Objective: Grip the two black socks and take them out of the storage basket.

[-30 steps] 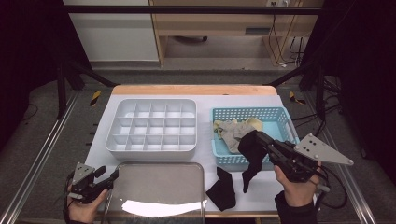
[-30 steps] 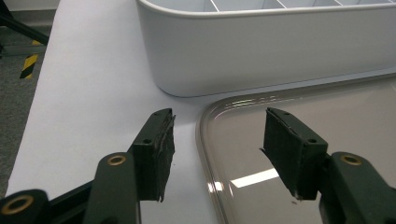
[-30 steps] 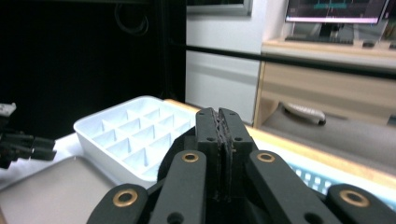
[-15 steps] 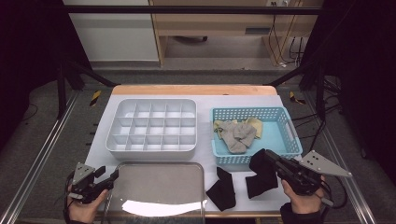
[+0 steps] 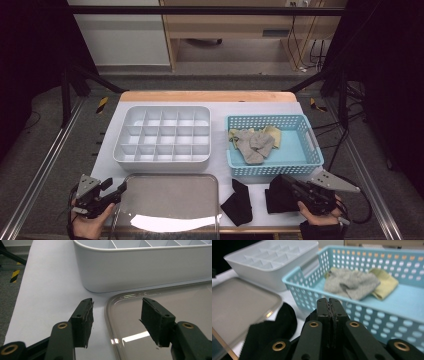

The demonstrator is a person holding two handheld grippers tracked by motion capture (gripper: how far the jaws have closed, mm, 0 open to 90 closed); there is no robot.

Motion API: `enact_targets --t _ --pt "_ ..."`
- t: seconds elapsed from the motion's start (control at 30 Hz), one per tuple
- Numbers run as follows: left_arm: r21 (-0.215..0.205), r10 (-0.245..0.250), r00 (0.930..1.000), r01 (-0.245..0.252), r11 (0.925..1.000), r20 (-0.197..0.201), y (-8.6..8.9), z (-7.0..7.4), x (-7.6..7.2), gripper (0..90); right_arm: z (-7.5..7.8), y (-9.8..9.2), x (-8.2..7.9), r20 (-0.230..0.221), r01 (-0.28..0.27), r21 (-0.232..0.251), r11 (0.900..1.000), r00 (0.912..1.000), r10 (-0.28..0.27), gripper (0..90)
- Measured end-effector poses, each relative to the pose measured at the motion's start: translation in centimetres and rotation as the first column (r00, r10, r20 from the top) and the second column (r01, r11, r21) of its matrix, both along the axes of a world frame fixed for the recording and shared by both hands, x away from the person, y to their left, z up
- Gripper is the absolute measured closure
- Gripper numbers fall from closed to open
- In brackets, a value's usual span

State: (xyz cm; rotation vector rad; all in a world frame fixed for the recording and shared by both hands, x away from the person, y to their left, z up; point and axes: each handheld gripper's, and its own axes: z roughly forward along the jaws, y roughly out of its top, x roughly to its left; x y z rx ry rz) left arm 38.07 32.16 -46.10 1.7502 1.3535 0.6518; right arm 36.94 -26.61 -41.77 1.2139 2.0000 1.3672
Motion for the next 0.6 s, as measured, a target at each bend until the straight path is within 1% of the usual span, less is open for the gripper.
enact_targets --t 0.03,0.07,0.13,0.2,0.33,0.4,0.47,0.57,0.6 --pt "0.0 -0.001 1.0 0.001 1.0 0.0 0.0 0.0 0.0 41.8 -0.5 0.0 0.1 -0.014 0.011 -0.02 1.0 0.9998 -0.011 87.6" --pt "-0.002 0.0 1.0 0.0 1.0 -0.002 0.0 0.0 0.0 41.8 -0.8 -0.1 0.2 -0.024 0.019 -0.028 0.999 0.9995 -0.02 87.5" --pt "0.003 0.0 1.0 0.0 1.0 -0.004 0.0 0.0 0.0 41.9 -1.5 -0.4 0.4 -0.041 0.025 -0.037 0.999 0.9988 -0.027 87.5" --pt "0.003 0.0 1.0 0.0 1.0 -0.005 0.0 0.0 0.0 42.0 -2.2 -0.6 0.5 -0.062 0.044 -0.054 0.998 0.9969 -0.047 87.5" --pt "0.002 0.002 1.0 -0.002 1.0 -0.006 0.0 0.0 0.0 42.1 -3.6 -1.0 0.8 -0.109 0.062 -0.075 0.995 0.9916 -0.07 87.5" --pt "0.003 0.0 1.0 0.0 1.0 -0.009 0.0 0.0 0.1 42.2 -4.2 -1.2 0.9 -0.12 0.078 -0.088 0.993 0.9889 -0.088 87.3" --pt "0.003 0.0 1.0 0.0 1.0 -0.008 0.0 0.0 0.1 42.4 -4.7 -1.3 1.2 -0.127 0.09 -0.114 0.989 0.9864 -0.104 87.1" --pt "0.0 0.003 1.0 -0.003 1.0 -0.007 0.0 0.0 0.0 42.6 -5.2 -1.2 1.5 -0.144 0.092 -0.12 0.988 0.9836 -0.109 86.0" --pt "0.0 0.003 1.0 -0.003 1.0 -0.007 0.0 0.0 0.0 42.8 -5.3 -1.2 1.5 -0.141 0.093 -0.125 0.988 0.9838 -0.11 84.9"
